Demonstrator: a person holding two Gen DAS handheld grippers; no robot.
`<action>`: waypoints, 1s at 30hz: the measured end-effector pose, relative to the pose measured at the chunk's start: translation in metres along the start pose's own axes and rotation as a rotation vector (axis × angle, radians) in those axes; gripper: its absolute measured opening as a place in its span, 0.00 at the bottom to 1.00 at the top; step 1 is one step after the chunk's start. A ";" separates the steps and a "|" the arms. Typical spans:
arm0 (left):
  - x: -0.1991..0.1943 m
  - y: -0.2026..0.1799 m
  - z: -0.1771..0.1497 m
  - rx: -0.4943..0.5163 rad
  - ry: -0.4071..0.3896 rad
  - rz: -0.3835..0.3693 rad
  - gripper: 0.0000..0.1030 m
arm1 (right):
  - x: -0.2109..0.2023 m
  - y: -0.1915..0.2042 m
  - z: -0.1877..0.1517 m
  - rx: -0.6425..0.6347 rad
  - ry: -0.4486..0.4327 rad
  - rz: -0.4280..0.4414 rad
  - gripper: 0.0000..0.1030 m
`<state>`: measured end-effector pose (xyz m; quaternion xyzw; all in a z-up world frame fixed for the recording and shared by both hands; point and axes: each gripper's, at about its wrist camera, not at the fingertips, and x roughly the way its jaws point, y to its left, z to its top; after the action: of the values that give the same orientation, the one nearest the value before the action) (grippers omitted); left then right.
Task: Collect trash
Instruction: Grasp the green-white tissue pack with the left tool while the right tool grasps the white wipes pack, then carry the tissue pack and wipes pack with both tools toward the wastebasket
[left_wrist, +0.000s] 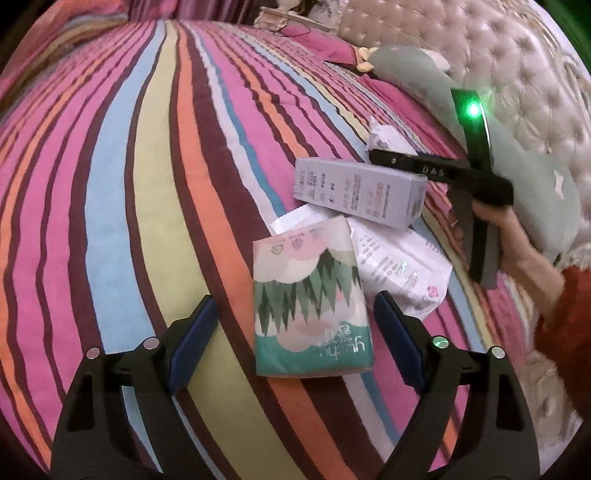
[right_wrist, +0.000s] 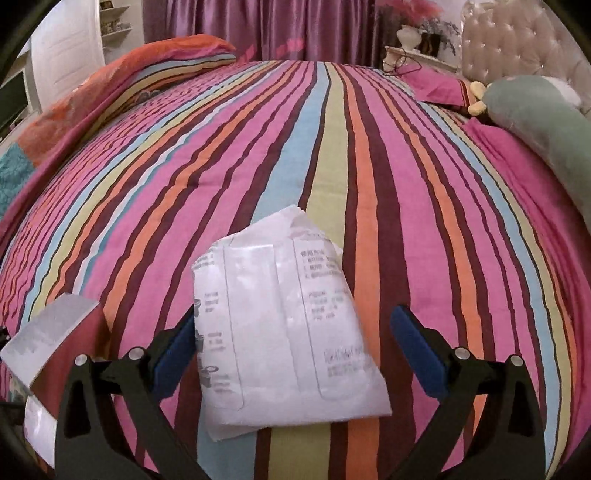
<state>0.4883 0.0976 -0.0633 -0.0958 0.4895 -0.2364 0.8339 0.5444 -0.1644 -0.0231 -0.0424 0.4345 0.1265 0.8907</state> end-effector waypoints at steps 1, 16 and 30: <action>0.000 0.002 0.000 -0.028 -0.004 -0.006 0.81 | 0.001 0.000 0.001 0.000 0.004 -0.013 0.92; 0.013 -0.032 -0.004 0.054 -0.019 0.344 0.47 | 0.006 -0.009 -0.004 0.054 0.041 -0.025 0.68; -0.019 -0.034 -0.036 -0.030 -0.077 0.316 0.45 | -0.058 -0.028 -0.059 0.230 0.004 0.026 0.66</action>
<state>0.4391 0.0802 -0.0539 -0.0388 0.4697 -0.0913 0.8772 0.4726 -0.2135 -0.0154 0.0655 0.4484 0.0874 0.8872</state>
